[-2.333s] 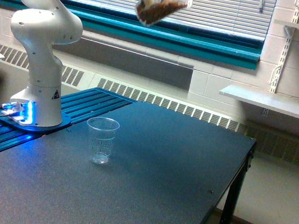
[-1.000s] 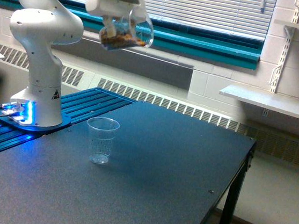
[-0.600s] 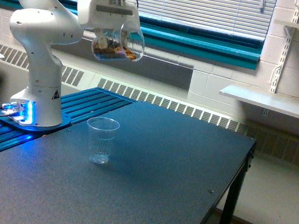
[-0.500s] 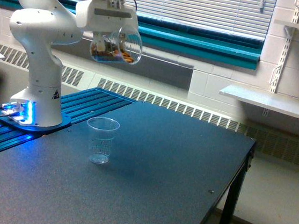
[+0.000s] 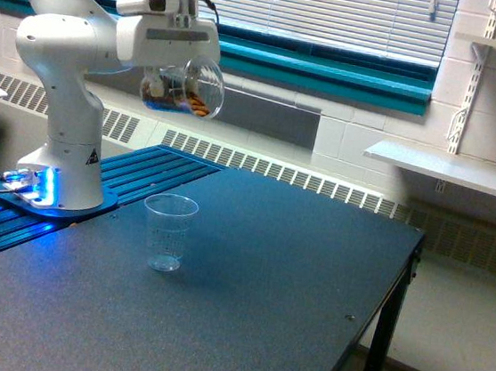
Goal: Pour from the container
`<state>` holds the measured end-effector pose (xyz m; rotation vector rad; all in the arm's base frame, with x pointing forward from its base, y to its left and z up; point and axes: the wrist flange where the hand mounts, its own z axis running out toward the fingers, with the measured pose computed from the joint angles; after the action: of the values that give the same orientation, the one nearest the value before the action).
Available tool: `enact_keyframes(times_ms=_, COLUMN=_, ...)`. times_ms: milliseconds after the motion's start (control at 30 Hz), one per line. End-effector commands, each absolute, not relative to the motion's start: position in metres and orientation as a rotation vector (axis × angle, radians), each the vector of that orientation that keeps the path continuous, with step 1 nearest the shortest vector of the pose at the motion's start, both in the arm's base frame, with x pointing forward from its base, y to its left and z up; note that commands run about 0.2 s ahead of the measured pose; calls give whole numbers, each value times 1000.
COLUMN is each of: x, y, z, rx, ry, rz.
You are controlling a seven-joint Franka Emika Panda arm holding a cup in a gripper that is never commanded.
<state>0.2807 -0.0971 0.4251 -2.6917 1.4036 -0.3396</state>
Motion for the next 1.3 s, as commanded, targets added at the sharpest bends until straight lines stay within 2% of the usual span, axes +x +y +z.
enact_keyframes(times_ms=33, x=272, y=-94, z=413, rx=-2690, ry=1408, rz=-290)
enact_keyframes(times_ms=667, x=258, y=-92, z=376, rx=-2698, ry=1438, rz=-149)
enact_keyframes(times_ms=1300, x=262, y=-91, z=358, rx=-2706, ry=1452, rz=-66)
